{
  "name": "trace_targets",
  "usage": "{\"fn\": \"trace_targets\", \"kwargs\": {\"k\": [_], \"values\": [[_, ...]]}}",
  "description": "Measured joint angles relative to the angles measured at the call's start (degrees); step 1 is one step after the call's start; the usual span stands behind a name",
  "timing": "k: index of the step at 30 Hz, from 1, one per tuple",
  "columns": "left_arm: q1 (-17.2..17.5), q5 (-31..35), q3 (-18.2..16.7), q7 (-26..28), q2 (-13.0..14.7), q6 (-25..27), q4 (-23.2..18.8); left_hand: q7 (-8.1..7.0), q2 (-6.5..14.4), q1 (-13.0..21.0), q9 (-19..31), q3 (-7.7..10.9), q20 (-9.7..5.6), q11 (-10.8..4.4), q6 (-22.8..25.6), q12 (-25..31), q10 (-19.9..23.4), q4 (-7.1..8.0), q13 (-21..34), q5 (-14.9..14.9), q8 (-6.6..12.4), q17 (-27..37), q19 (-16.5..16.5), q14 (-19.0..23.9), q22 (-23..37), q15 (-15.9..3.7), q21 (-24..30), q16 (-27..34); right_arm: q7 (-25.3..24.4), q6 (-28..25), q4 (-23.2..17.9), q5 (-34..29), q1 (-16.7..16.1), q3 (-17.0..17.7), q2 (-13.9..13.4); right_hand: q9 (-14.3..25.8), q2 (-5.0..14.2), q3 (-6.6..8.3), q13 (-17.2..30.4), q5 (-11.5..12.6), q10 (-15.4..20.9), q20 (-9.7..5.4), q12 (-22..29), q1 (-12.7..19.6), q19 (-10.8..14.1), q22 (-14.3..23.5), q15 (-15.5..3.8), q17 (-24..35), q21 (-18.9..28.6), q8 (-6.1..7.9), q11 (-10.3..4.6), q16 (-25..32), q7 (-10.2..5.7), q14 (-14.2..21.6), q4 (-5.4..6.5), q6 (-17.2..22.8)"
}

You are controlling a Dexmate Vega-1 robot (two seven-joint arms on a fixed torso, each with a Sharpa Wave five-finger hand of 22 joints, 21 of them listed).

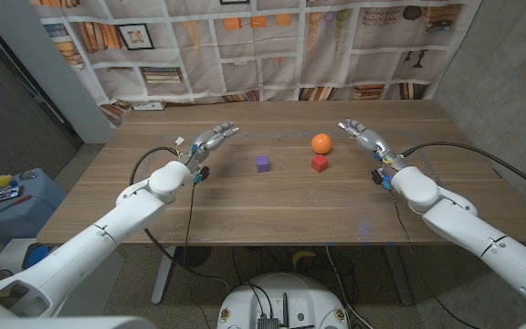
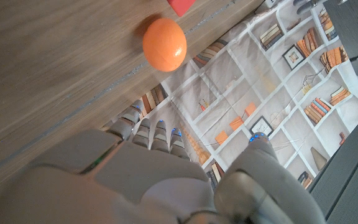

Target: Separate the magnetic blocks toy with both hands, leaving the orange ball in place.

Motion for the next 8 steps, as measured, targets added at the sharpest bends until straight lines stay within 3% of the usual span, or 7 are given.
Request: {"fn": "trace_targets", "kwargs": {"k": [6, 8], "values": [[1.04, -2.47, -0.89, 0.74, -3.86, -5.51, 4.58, 0.52, 0.83, -0.83, 0.0, 0.24, -0.3, -0.41, 0.52, 0.0, 0.41, 0.23, 0.0, 0.0, 0.0, 0.01, 0.49, 0.72, 0.0, 0.09, 0.34, 0.0, -0.09, 2.62, 1.83, 3.38, -0.24, 0.58, 1.39, 0.0, 0.59, 0.14, -0.06, 0.0, 0.54, -0.31, 0.0, -0.59, 0.32, 0.0, 0.07, -0.23, 0.0, 0.26, 0.08, 0.0, 0.58, 0.5, 0.14, 0.58], [1.06, -3.01, -0.9, 0.85, -3.97, -6.8, 4.7, 0.87, 0.83, -0.83, 0.0, 0.24, -0.6, -0.41, 0.87, 0.0, 0.41, 0.23, 0.0, 0.0, 0.22, 0.0, 0.79, 0.72, 0.0, 0.09, 0.34, 0.0, -0.09, 2.68, 2.16, 3.49, -0.29, 0.68, 1.67, 0.0, 0.59, 0.14, -0.06, 0.0, 0.9, -0.31, 0.0, -0.59, 0.32, 0.0, 0.28, -0.23, 0.0, 0.26, 0.04, 0.0, 0.72, 0.7, 0.14, 0.72]]}}
